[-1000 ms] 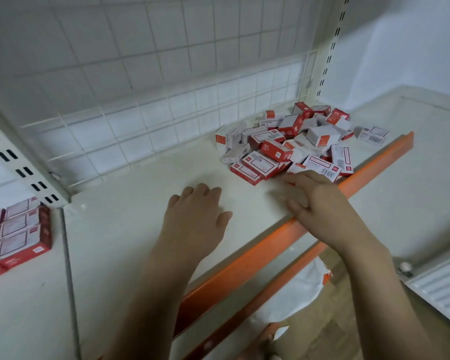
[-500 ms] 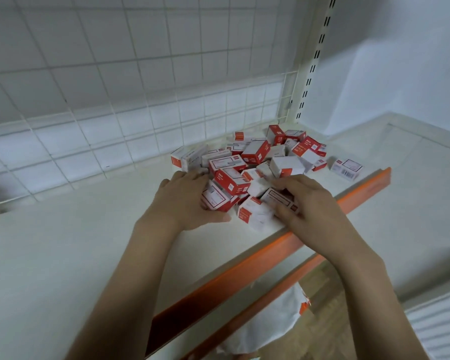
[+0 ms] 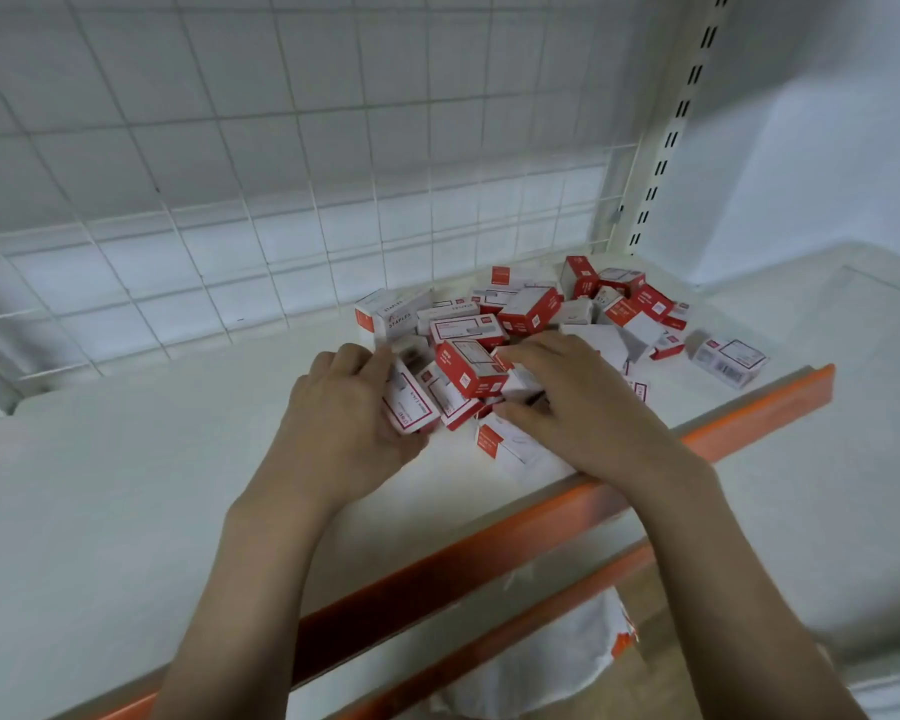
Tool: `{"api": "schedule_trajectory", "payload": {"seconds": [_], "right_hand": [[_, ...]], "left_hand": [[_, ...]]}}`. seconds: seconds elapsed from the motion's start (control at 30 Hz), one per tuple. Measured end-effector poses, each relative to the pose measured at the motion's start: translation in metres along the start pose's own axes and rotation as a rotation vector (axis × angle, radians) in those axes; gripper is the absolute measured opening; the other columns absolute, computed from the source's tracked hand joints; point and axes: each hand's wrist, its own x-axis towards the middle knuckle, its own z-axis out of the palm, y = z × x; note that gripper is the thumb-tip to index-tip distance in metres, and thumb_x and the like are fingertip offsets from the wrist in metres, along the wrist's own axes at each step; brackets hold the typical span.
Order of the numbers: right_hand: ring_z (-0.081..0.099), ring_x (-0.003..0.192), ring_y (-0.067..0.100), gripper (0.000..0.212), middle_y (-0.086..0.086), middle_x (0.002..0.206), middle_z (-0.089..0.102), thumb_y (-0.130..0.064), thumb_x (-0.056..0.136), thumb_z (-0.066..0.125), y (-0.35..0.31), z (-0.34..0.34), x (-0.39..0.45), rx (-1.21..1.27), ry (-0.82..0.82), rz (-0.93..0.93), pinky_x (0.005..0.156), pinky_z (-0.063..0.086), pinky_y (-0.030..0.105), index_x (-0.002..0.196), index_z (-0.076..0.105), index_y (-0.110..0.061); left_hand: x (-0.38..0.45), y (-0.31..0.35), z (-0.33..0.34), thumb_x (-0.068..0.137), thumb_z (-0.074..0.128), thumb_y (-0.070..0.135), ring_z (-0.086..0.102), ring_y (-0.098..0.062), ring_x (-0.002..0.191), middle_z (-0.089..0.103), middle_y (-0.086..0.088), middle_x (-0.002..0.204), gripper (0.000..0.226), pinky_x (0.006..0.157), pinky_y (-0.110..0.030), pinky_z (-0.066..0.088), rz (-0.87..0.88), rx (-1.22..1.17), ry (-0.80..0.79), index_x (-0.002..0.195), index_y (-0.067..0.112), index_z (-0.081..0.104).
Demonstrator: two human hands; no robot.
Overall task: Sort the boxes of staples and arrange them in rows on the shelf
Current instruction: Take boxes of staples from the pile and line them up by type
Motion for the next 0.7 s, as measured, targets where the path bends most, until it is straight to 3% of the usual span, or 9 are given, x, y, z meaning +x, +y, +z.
{"api": "schedule_trajectory", "payload": {"seconds": [0.1,0.17,0.3,0.43,0.6,0.7], "right_hand": [[0.037,0.125,0.018,0.063,0.000,0.136,0.044,-0.038,0.084,0.064,0.001,-0.003,0.022,-0.051,-0.092,-0.049,0.102,0.030,0.030,0.137,0.039,-0.017],[0.039,0.123,0.020,0.066,0.001,0.133,0.045,-0.036,0.080,0.068,0.001,-0.005,0.035,-0.074,-0.170,-0.065,0.101,0.032,0.032,0.135,0.040,-0.015],[0.044,0.118,0.020,0.059,0.003,0.128,0.048,-0.018,0.080,0.067,0.004,-0.008,0.052,-0.080,-0.311,-0.094,0.098,0.040,0.036,0.132,0.042,-0.013],[0.035,0.129,0.021,0.068,0.005,0.142,0.038,-0.012,0.080,0.065,0.004,-0.009,0.059,-0.106,-0.398,-0.122,0.106,0.033,0.038,0.141,0.032,-0.013],[0.041,0.120,0.019,0.067,0.003,0.131,0.044,-0.015,0.076,0.071,0.005,0.000,0.062,-0.057,-0.357,-0.114,0.100,0.038,0.037,0.134,0.037,-0.016],[0.046,0.116,0.020,0.065,0.003,0.127,0.049,-0.019,0.076,0.073,0.005,0.001,0.058,-0.020,-0.269,-0.097,0.098,0.042,0.040,0.131,0.038,-0.016]], "left_hand": [[-0.013,-0.003,0.001,0.067,0.071,0.050,0.050,-0.033,0.097,0.054,-0.012,0.112,0.084,0.085,-0.041,0.045,0.019,-0.079,0.076,0.137,0.015,0.040],[-0.019,-0.006,0.004,0.062,0.059,0.059,0.054,-0.034,0.087,0.057,-0.012,0.101,0.082,0.079,-0.043,0.049,0.011,-0.106,0.114,0.129,0.012,0.048],[-0.030,-0.003,0.005,0.060,0.062,0.057,0.054,-0.034,0.092,0.057,-0.012,0.105,0.086,0.081,-0.041,0.049,-0.053,-0.085,0.118,0.127,0.003,0.054],[-0.043,-0.001,0.004,0.059,0.064,0.052,0.057,-0.036,0.088,0.059,-0.015,0.102,0.083,0.078,-0.041,0.050,-0.098,-0.058,0.122,0.123,0.000,0.056],[-0.059,-0.001,-0.003,0.062,0.050,0.061,0.057,-0.035,0.089,0.059,-0.013,0.102,0.084,0.077,-0.044,0.052,-0.152,-0.050,0.128,0.120,0.002,0.057],[-0.069,-0.002,-0.007,0.060,0.052,0.059,0.056,-0.032,0.089,0.057,-0.009,0.102,0.076,0.076,-0.042,0.051,-0.174,-0.049,0.157,0.115,0.006,0.056]]}}
